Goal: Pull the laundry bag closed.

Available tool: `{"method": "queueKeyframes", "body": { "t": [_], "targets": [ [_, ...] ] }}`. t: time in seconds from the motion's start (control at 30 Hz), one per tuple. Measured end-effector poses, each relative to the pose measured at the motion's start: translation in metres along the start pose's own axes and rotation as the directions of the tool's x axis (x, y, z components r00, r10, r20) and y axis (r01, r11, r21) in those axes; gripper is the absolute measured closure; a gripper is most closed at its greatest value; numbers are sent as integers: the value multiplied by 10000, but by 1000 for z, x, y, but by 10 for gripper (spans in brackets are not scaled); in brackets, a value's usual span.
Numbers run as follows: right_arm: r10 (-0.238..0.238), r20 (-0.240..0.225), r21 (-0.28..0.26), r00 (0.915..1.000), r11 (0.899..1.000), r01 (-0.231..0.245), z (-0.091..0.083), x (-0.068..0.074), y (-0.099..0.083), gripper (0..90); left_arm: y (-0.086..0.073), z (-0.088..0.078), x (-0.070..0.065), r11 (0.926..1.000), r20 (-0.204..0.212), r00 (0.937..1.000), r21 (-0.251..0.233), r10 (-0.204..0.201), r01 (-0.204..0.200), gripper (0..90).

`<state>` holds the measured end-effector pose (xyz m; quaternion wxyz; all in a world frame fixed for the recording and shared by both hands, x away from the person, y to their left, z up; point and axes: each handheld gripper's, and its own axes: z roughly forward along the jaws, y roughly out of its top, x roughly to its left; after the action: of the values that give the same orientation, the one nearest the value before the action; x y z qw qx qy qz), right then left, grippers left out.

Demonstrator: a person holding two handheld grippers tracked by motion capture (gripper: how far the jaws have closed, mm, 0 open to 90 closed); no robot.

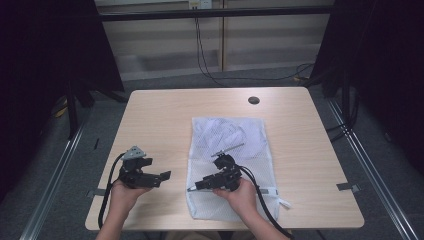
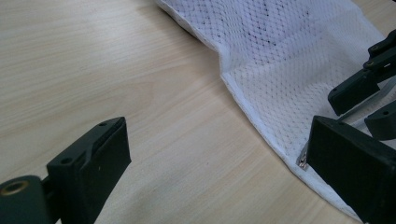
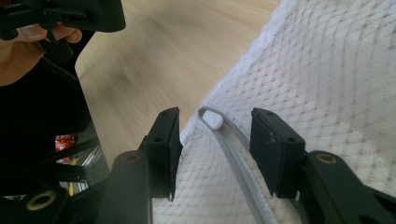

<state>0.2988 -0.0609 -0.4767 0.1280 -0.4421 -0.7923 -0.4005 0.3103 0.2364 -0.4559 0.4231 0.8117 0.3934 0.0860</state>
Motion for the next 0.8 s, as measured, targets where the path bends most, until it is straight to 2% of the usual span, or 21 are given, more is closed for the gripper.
{"method": "queueKeyframes", "body": {
  "t": [0.37, 0.8],
  "targets": [
    [278, -270, 200, 9992, 9994, -273, 12, 2, 0, 583, 0, 1, 0, 10000, 17, 10000, 57, 28, -28, 61],
    [440, -236, 470, 9988, 9980, -429, 22, 2, 0, 640, -1, 1, 0, 10000, 46, 10000, 83, -21, 21, 60]
  ]
}}
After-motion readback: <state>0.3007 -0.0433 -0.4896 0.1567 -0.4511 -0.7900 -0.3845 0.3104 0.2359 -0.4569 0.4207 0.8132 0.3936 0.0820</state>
